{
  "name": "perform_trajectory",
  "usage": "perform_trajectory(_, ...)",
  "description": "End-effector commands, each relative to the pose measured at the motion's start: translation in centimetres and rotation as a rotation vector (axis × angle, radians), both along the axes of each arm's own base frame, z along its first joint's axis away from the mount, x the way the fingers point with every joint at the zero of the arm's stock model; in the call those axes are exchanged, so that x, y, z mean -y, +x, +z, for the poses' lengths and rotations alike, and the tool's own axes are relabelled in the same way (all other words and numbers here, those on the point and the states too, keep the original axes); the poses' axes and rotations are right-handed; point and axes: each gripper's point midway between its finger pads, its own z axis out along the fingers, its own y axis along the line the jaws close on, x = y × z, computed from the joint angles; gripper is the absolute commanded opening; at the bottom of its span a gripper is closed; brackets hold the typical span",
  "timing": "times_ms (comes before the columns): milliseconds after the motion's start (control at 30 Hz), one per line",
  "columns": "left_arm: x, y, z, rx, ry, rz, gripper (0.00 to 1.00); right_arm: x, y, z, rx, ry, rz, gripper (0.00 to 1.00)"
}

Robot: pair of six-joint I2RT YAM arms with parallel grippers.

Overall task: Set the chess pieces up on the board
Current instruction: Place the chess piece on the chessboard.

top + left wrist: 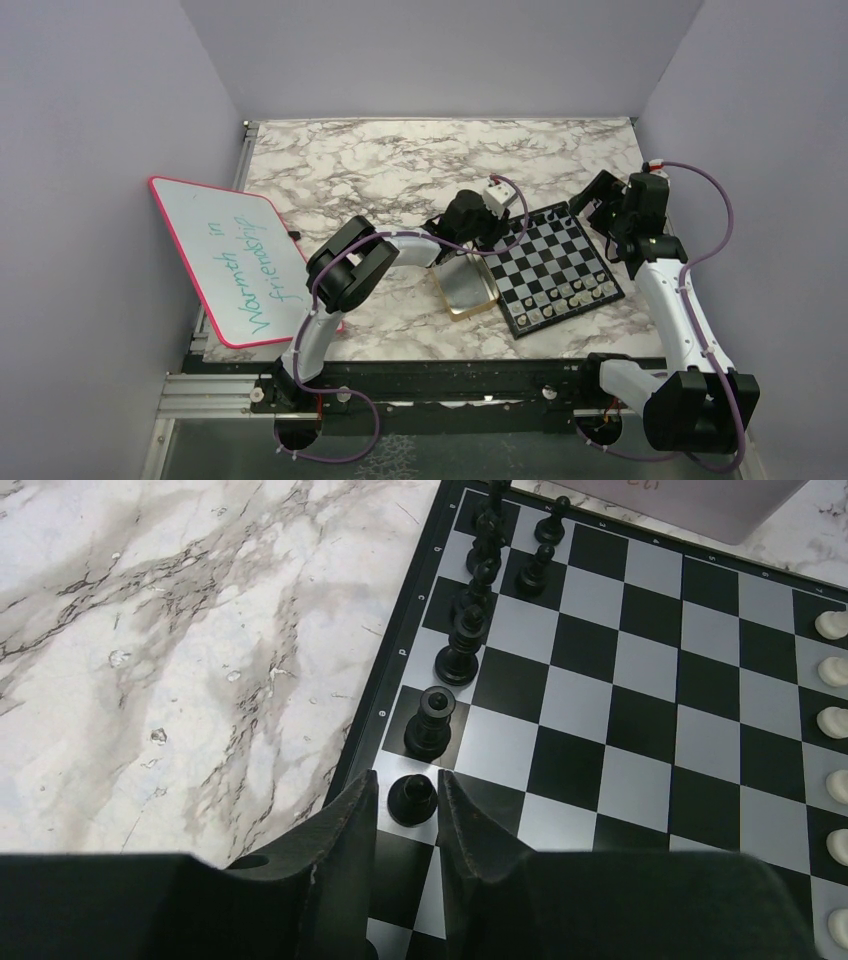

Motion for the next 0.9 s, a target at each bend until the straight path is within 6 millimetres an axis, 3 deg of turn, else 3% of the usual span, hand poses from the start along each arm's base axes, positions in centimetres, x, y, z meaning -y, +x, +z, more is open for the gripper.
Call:
perform_trajectory(0, 0.1, 0.2, 2.5, 0.055, -0.035, 0.004, 0.30, -0.1, 0.2, 0.3, 0.031, -0.003, 0.020, 1.00)
perform_trajectory(167, 0.0, -0.1, 4.7, 0.065, -0.069, 0.005, 0.39, -0.1, 0.0, 0.3, 0.033, -0.004, 0.021, 1.00)
perform_trajectory(400, -1.1, -1.0, 9.4, 0.090, -0.124, 0.013, 0.59, -0.8, 0.1, 0.4, 0.039, 0.019, 0.053, 1.00)
perform_trajectory(600, -4.1, -1.0, 12.3, 0.052, -0.097, 0.082, 0.68, -0.9, 0.4, 1.0, 0.059, 0.042, 0.042, 0.99)
perform_trajectory(633, -4.6, -1.1, 12.4, 0.036, -0.079, 0.079, 0.75, -0.9, 0.5, 1.1, 0.061, 0.050, 0.035, 0.99)
perform_trajectory(667, -5.0, -1.3, 12.6, 0.024, -0.057, 0.075, 0.91, -0.9, 0.6, 1.2, 0.061, 0.053, 0.031, 0.99)
perform_trajectory(700, -5.7, -1.4, 12.7, 0.011, -0.027, 0.079, 0.98, -0.9, 0.8, 1.2, 0.060, 0.054, 0.029, 0.99)
perform_trajectory(867, -8.5, -3.2, 13.8, -0.024, 0.092, 0.069, 0.99, 0.4, 2.8, 1.5, 0.042, 0.007, -0.015, 0.98)
